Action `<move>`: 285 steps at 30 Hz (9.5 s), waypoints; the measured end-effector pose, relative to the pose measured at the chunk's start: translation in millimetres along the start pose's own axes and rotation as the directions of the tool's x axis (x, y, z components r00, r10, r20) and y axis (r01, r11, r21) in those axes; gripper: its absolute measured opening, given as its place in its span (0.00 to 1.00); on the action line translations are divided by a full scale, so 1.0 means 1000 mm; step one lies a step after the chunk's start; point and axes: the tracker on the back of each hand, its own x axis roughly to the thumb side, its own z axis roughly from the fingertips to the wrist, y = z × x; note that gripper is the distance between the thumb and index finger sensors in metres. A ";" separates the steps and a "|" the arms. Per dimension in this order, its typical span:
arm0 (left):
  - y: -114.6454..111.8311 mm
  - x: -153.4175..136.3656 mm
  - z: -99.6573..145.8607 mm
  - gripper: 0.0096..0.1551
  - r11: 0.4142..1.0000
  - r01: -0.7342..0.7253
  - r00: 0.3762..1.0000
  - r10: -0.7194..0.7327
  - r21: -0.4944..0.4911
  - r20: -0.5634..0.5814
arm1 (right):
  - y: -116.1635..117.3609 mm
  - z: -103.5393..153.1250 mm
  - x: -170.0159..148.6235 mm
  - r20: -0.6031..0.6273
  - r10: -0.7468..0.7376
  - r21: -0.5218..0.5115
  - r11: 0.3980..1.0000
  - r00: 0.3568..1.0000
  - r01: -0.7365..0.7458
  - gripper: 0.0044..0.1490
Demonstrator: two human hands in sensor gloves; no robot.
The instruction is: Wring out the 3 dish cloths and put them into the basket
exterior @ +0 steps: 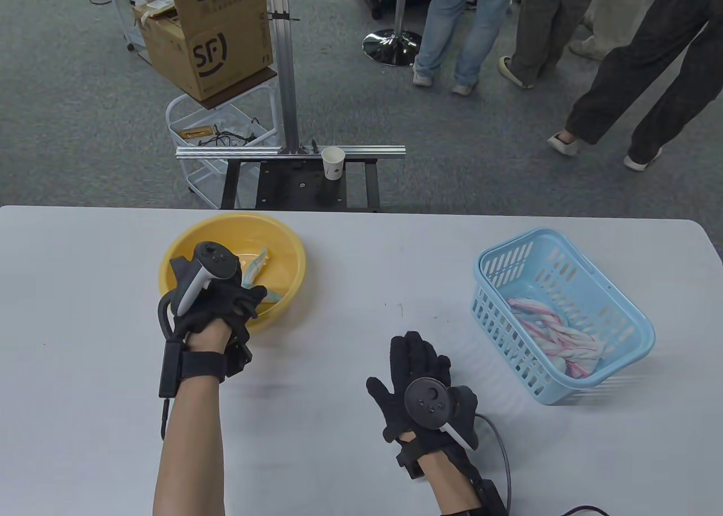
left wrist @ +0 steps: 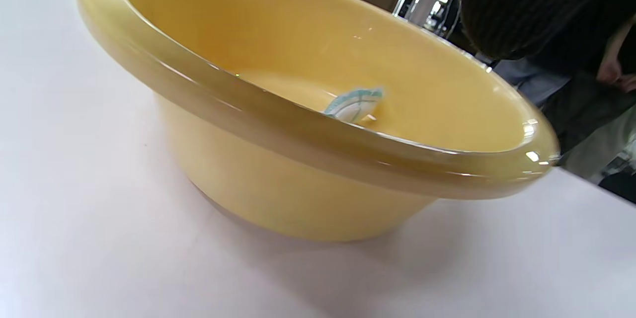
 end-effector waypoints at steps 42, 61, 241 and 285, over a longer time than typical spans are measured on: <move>-0.031 0.049 -0.096 0.27 0.934 0.095 0.995 -0.086 -0.343 0.042 | 0.006 -0.002 -0.009 -0.031 -0.040 0.080 0.996 0.999 0.042 0.52; 0.061 0.014 0.005 0.26 0.921 -0.390 0.868 0.374 -0.020 0.325 | 0.009 -0.002 -0.005 -0.013 -0.059 0.097 0.994 0.998 0.060 0.51; -0.159 -0.001 0.106 0.34 0.158 -0.600 0.244 0.970 -0.785 0.008 | -0.012 0.014 0.076 0.461 0.225 -0.124 0.974 0.858 -0.189 0.64; -0.113 0.030 0.176 0.32 0.819 -0.069 0.651 -0.396 0.570 0.648 | 0.010 -0.004 0.036 -0.109 -0.669 0.282 0.688 0.735 0.668 0.36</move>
